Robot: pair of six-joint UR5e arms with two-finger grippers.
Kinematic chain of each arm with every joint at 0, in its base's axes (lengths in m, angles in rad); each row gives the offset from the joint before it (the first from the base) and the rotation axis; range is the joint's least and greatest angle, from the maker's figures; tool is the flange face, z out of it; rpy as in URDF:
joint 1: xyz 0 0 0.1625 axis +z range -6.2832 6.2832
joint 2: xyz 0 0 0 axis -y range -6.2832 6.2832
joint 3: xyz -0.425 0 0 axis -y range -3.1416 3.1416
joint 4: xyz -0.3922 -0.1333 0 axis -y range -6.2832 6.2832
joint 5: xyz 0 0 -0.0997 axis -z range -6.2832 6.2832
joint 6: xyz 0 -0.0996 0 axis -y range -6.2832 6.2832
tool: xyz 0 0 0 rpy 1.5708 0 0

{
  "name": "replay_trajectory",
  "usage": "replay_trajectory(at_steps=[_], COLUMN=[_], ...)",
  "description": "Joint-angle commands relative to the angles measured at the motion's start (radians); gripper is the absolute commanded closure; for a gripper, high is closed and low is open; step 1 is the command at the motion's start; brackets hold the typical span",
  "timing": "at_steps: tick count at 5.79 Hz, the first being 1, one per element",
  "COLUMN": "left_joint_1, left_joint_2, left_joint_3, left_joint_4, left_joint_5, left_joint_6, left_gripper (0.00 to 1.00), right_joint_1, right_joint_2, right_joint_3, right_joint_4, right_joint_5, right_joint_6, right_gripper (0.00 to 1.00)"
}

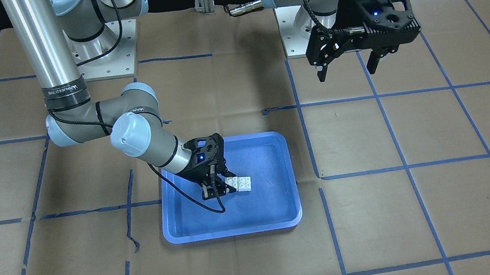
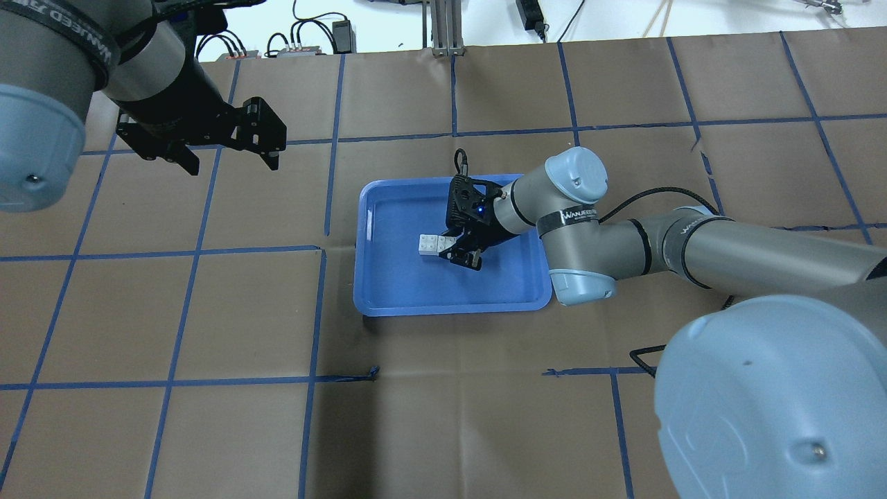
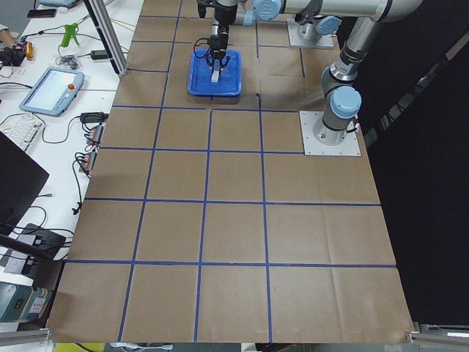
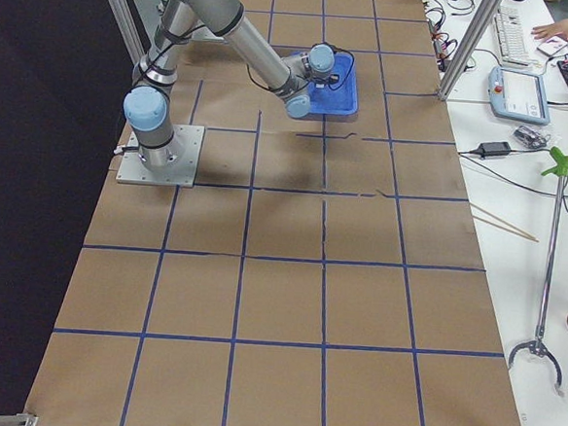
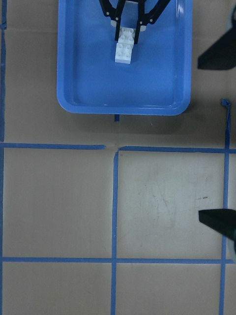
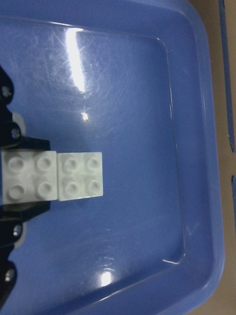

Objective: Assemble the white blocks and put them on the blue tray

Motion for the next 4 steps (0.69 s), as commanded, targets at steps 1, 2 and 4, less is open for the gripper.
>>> replay_trajectory(at_steps=[1, 2, 4], left_joint_1=[0.0, 0.0, -0.001], left_joint_2=[0.0, 0.0, 0.0], left_joint_3=[-0.001, 0.0, -0.001], left_joint_4=[0.0, 0.0, 0.0], left_joint_5=[0.0, 0.0, 0.0], left_joint_6=[0.0, 0.001, 0.001], left_gripper=[0.01, 0.01, 0.01], right_joint_1=[0.0, 0.0, 0.0], right_joint_2=[0.0, 0.0, 0.001], right_joint_3=[0.001, 0.002, 0.002], right_joint_4=[-0.001, -0.001, 0.0], right_joint_5=[0.0, 0.0, 0.0], right_joint_6=[0.001, 0.001, 0.001], right_gripper=[0.69, 0.69, 0.63])
